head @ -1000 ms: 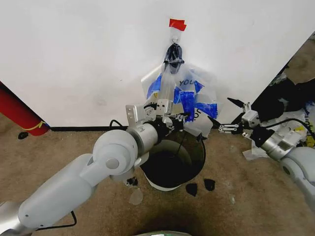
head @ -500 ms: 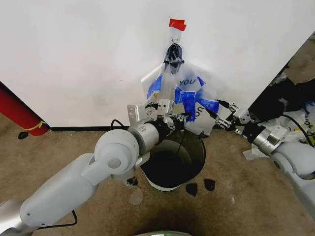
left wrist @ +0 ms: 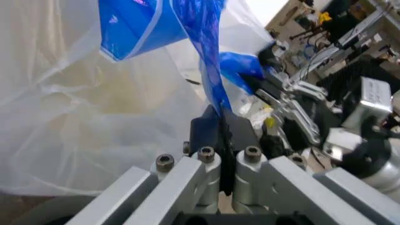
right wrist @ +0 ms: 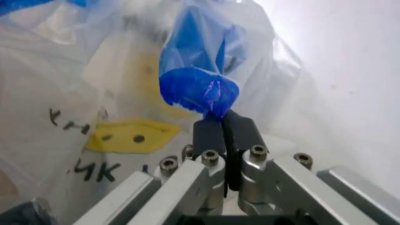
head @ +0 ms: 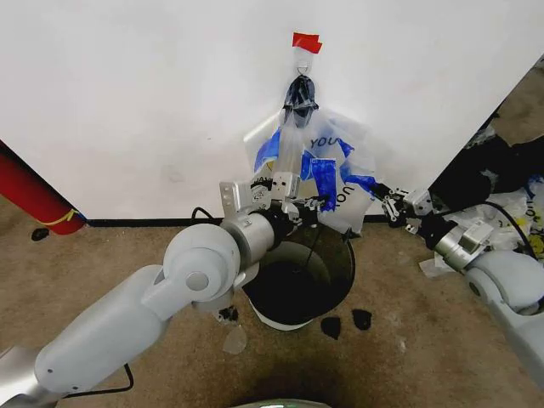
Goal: Pick up the garbage bag from the wall and place it over the trash bin.
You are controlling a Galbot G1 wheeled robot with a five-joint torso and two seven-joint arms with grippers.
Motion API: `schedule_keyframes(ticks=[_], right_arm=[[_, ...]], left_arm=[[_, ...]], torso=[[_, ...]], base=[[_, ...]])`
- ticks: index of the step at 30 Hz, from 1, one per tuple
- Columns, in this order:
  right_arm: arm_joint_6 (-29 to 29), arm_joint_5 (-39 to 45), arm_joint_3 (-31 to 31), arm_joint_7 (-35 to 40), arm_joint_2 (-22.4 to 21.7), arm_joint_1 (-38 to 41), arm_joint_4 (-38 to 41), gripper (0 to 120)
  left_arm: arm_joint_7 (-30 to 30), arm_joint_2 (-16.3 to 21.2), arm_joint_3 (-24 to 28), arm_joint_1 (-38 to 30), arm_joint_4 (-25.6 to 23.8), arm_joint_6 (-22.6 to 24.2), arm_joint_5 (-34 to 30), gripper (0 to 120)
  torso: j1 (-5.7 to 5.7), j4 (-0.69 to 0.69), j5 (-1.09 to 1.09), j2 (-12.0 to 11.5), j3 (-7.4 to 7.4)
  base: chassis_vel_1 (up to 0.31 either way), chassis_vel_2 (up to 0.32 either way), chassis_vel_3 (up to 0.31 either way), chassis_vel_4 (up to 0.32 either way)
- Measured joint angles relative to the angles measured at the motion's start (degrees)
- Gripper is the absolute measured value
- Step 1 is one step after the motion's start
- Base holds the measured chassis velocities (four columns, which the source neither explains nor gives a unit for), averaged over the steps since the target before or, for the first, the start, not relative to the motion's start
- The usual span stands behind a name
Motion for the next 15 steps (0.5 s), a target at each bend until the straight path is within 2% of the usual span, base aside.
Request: schedule_keyframes(ticks=[5,9,13,15], right_arm=[[0.86,2.94,3.96,1.31,1.71,-8.36,5.53,0],[2.70,1.92,5.81,1.22,3.88,-13.78,8.49,0],[6.43,-2.05,9.03,-0.74,9.16,-21.25,10.84,0],[7.76,-3.16,9.68,-1.61,10.34,-23.39,11.41,0]], left_arm=[[0.25,3.14,-3.89,4.42,-4.47,-0.10,0.01,0],[1.53,5.33,-5.75,8.50,-7.36,0.04,1.51,0],[3.96,7.16,-9.62,18.65,-11.15,0.57,5.44,0],[4.45,7.94,-10.99,22.31,-12.51,0.62,6.68,0]], torso=[[0.00,-0.01,-0.01,0.00,0.00],[-0.01,0.00,-0.01,0.00,-0.01],[-0.01,0.00,-0.01,0.00,-0.01],[-0.02,-0.01,-0.02,0.00,-0.01]], base=[[0.000,0.000,0.000,0.000],[0.000,0.000,0.000,0.000],[0.000,0.000,0.000,0.000],[0.000,0.000,0.000,0.000]])
